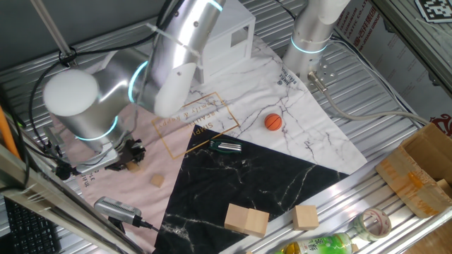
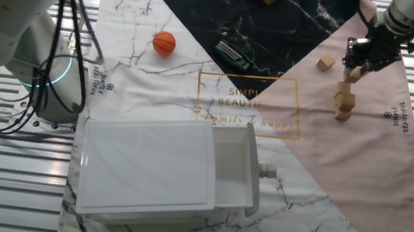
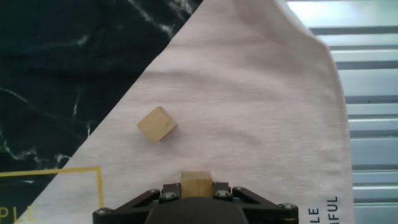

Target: Stack the blocks into a pyramid shape

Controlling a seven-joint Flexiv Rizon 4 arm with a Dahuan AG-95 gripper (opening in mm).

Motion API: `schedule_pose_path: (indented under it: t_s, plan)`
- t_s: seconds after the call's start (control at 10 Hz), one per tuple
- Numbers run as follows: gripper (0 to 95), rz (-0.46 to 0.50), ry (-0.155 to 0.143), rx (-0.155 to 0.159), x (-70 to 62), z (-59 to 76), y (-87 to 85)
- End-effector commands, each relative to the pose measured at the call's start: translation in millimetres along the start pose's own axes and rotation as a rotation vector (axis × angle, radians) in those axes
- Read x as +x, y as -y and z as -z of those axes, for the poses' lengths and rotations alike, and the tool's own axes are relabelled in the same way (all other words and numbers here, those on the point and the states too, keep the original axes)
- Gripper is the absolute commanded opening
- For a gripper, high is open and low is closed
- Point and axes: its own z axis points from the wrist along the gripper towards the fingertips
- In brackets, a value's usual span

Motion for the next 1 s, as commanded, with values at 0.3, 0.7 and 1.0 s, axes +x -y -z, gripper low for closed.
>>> schedule_pose_path:
  t_s: [0.3, 0.7, 1.0]
  plan:
    - [0.0, -0.010, -0.008, 0.009, 2.1, -1.8, -1.0]
    - [0.0, -0.015, -0.004, 0.013, 3.6, -3.1, -2.0]
    - [0.0, -0.018, 0.001, 0.014, 3.6, -3.0, -2.0]
